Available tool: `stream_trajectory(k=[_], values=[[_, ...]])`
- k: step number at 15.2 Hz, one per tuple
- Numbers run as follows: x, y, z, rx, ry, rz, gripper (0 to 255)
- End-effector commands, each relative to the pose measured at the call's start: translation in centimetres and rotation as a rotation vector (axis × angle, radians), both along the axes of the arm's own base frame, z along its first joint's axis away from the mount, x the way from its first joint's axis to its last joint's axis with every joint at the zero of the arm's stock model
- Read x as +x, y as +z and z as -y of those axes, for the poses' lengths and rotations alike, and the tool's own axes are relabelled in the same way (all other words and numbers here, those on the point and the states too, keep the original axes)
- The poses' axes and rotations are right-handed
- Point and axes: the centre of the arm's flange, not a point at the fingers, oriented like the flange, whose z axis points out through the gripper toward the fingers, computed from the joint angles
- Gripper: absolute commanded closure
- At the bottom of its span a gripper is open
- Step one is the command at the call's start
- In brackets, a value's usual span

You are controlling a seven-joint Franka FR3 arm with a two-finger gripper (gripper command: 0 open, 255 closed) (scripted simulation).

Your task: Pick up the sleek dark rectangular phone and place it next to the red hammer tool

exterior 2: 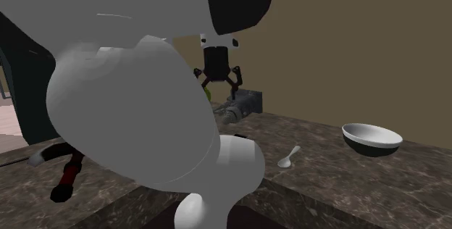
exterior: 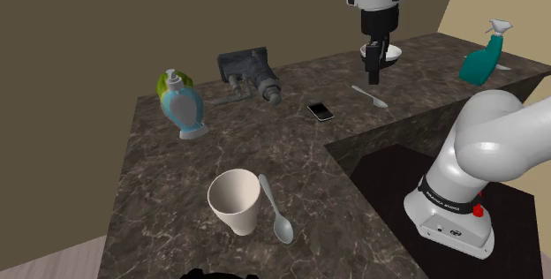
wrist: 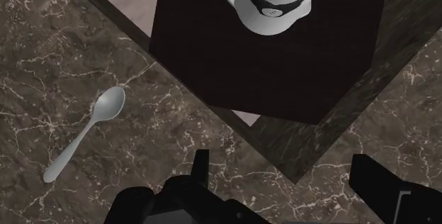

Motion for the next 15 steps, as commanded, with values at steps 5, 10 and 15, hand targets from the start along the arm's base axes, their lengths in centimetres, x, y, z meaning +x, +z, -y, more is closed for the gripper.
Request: stream_trajectory(k=[5, 10, 15], values=[[3.2, -3.7, 1.1, 0.017, -0.109, 0.034, 0], [7.1, -8.3, 2.8, 0.039, -0.244, 0.077, 0], [11.0, -12.7, 4.9, 0.061, -0.380, 0.119, 0]])
